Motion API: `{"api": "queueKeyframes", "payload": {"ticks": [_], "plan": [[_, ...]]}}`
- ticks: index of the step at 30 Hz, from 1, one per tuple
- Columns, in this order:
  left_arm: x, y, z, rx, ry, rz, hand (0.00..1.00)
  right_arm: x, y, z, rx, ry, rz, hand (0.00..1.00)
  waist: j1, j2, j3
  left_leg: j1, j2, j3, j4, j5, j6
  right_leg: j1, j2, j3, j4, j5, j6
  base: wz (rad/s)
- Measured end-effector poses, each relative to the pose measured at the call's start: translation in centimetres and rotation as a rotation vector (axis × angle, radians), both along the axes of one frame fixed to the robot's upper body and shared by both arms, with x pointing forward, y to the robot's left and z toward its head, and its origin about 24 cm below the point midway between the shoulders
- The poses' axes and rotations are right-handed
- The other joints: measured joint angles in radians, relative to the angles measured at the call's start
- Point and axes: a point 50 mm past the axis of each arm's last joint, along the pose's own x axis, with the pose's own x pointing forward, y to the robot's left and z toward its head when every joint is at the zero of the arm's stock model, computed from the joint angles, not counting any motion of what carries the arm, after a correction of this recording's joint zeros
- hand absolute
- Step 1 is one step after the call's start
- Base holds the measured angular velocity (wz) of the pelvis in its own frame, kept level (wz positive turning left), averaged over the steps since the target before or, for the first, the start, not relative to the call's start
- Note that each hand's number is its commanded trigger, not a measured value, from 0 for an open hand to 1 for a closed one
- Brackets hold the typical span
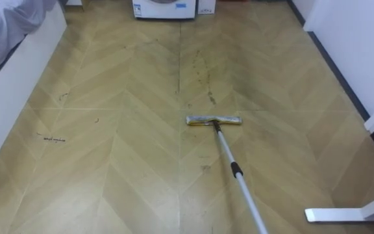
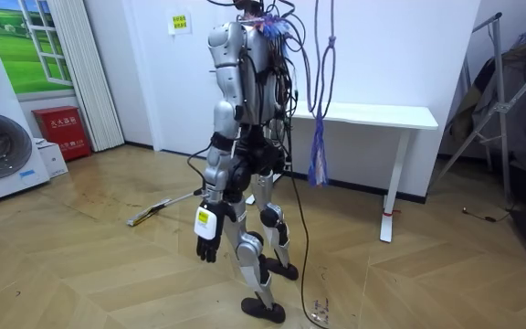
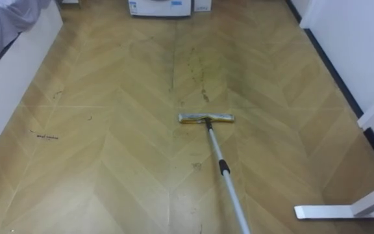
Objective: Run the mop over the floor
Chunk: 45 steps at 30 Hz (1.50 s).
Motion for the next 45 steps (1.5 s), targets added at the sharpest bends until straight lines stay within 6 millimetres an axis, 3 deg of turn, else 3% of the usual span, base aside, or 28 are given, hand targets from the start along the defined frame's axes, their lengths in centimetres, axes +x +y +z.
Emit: {"api": "queueKeyframes", "payload": {"ticks": [5, 8, 13, 16, 21, 23, 27, 32, 36, 38, 39, 41, 42, 43, 45], "plan": [[0.0, -0.2, -0.1, 0.016, 0.003, -0.011, 0.0, 0.5, 0.0, 0.0, -0.007, -0.016, -0.016, 1.0, -0.002, 0.004, -0.0024, -0.043, 0.001, -0.003, 0.02, 0.0, 0.0, -0.044, -0.002, -0.003, 0.02, 0.001, -0.002, 0.0], [0.1, -0.4, -0.1, 0.021, 0.013, -0.01, 0.0, 0.3, 0.1, 0.0, -0.013, -0.016, -0.03, 1.0, -0.002, 0.007, 0.0002, -0.064, 0.001, -0.003, 0.028, 0.0, 0.0, -0.06, -0.001, -0.004, 0.025, 0.002, -0.003, 0.0], [1.6, -0.6, -0.2, 0.027, -0.019, -0.037, 0.0, 1.0, 0.3, 0.0, -0.04, -0.04, -0.025, 1.0, -0.002, 0.002, -0.0028, -0.174, 0.002, -0.006, 0.087, 0.0, 0.0, -0.163, -0.013, -0.044, 0.076, 0.002, -0.005, 0.05], [2.3, -0.8, -0.2, 0.022, -0.027, -0.039, 0.0, 0.8, 0.4, -0.1, -0.049, -0.028, -0.028, 1.0, -0.002, 0.005, 0.0035, -0.225, 0.003, -0.01, 0.113, 0.0, 0.0, -0.211, -0.021, -0.069, 0.113, 0.001, -0.007, 0.01], [3.0, -1.3, -0.3, 0.009, -0.035, -0.069, 0.0, 0.6, 0.5, -0.1, -0.068, -0.014, -0.037, 1.0, -0.001, 0.002, 0.0049, -0.362, -0.003, -0.019, 0.199, -0.002, 0.002, -0.349, -0.036, -0.066, 0.198, -0.011, -0.02, 0.01], [3.0, -1.5, -0.4, 0.004, -0.034, -0.072, 0.0, 0.6, 0.4, -0.1, -0.081, -0.017, -0.04, 1.0, -0.001, 0.001, 0.0091, -0.43, -0.002, -0.022, 0.264, -0.024, 0.003, -0.418, -0.041, -0.06, 0.259, -0.038, -0.024, 0.03], [2.5, -1.8, -0.5, -0.015, -0.025, -0.028, 0.0, 0.2, 0.5, -0.2, -0.082, -0.013, -0.099, 1.0, 0.001, 0.003, 0.0088, -0.58, 0.0, -0.033, 0.402, -0.066, -0.001, -0.572, -0.056, -0.046, 0.41, -0.083, -0.034, 0.05], [2.4, -2.0, -0.6, -0.023, -0.042, 0.077, 0.0, 0.0, 0.4, -0.2, -0.08, -0.017, -0.163, 1.0, 0.009, 0.022, 0.0085, -0.746, 0.002, -0.072, 0.555, -0.107, -0.007, -0.716, -0.067, -0.071, 0.552, -0.121, -0.051, 0.16], [2.3, -1.8, -0.5, -0.011, -0.051, 0.119, 0.0, -0.1, 0.4, -0.2, -0.093, -0.021, -0.208, 1.0, 0.033, 0.039, 0.0088, -0.841, 0.001, -0.104, 0.693, -0.138, -0.024, -0.796, -0.069, -0.08, 0.688, -0.181, -0.083, 0.19], [2.2, -1.6, -0.5, -0.006, -0.044, 0.105, 0.0, 0.6, 0.2, -0.1, -0.101, -0.021, -0.217, 1.0, 0.042, 0.044, 0.0051, -0.889, 0.004, -0.119, 0.785, -0.141, -0.033, -0.826, -0.065, -0.068, 0.749, -0.221, -0.09, 0.21], [2.0, -1.6, -0.5, 0.0, -0.034, 0.1, 0.0, 1.3, -0.1, 0.0, -0.117, -0.026, -0.216, 1.0, 0.06, 0.047, 0.0032, -0.941, 0.021, -0.117, 0.889, -0.114, -0.044, -0.849, -0.05, -0.06, 0.797, -0.242, -0.104, -0.15], [1.5, -1.7, -0.5, 0.001, -0.02, 0.124, 0.0, 3.7, -0.9, 0.5, -0.142, -0.056, -0.21, 1.0, 0.095, 0.039, 0.0078, -1.044, 0.035, -0.117, 1.061, 0.022, -0.043, -0.876, -0.023, -0.028, 0.857, -0.264, -0.123, -0.39], [1.1, -1.9, -0.6, -0.007, -0.012, 0.144, 0.0, 5.9, -1.7, 1.1, -0.159, -0.095, -0.205, 1.0, 0.119, 0.025, 0.0138, -1.115, 0.036, -0.118, 1.182, 0.146, -0.04, -0.89, -0.011, -0.007, 0.881, -0.268, -0.128, -0.61], [0.8, -2.1, -0.6, -0.013, -0.003, 0.16, 0.0, 8.4, -2.4, 1.9, -0.171, -0.153, -0.196, 1.0, 0.144, 0.026, 0.0136, -1.191, 0.031, -0.103, 1.335, 0.185, -0.042, -0.899, -0.009, 0.002, 0.904, -0.275, -0.136, -0.61], [0.9, -1.9, -0.6, -0.008, -0.01, 0.145, 0.0, 12.1, -2.7, 3.1, -0.16, -0.239, -0.163, 1.0, 0.162, 0.022, 0.0172, -1.26, 0.017, -0.074, 1.397, 0.173, -0.033, -0.907, -0.014, 0.005, 0.911, -0.275, -0.136, -0.34]]}}
